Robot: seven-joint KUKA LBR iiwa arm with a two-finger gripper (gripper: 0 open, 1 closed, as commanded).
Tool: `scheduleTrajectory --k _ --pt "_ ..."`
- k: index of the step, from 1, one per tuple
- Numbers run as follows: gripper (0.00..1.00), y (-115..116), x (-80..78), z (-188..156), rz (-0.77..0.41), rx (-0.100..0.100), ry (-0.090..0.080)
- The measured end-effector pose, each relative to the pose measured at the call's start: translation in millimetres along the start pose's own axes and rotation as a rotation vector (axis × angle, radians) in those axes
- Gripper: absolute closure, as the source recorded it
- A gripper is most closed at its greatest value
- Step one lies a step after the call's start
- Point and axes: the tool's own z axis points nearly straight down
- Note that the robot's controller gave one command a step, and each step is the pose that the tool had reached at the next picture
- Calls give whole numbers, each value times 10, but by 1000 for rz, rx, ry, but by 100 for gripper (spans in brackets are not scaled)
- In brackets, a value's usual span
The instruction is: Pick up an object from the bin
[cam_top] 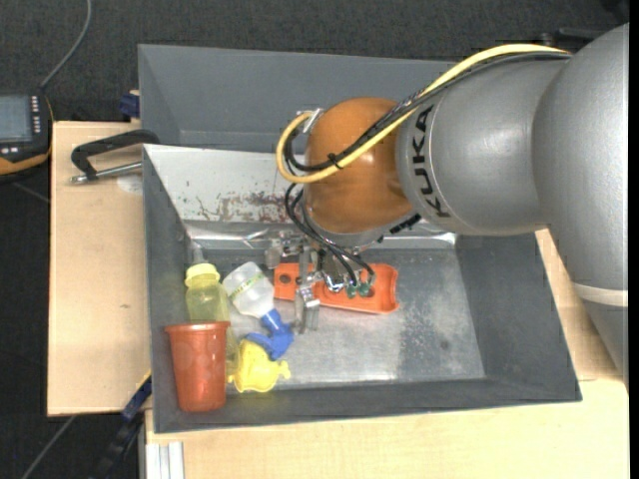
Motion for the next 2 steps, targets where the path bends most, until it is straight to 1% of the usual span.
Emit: scheduleTrajectory --k 1,2 --pt "0 -97 -1 101 -81 -4 -16" --pt "100 -467 -76 463 -74 -2 -6"
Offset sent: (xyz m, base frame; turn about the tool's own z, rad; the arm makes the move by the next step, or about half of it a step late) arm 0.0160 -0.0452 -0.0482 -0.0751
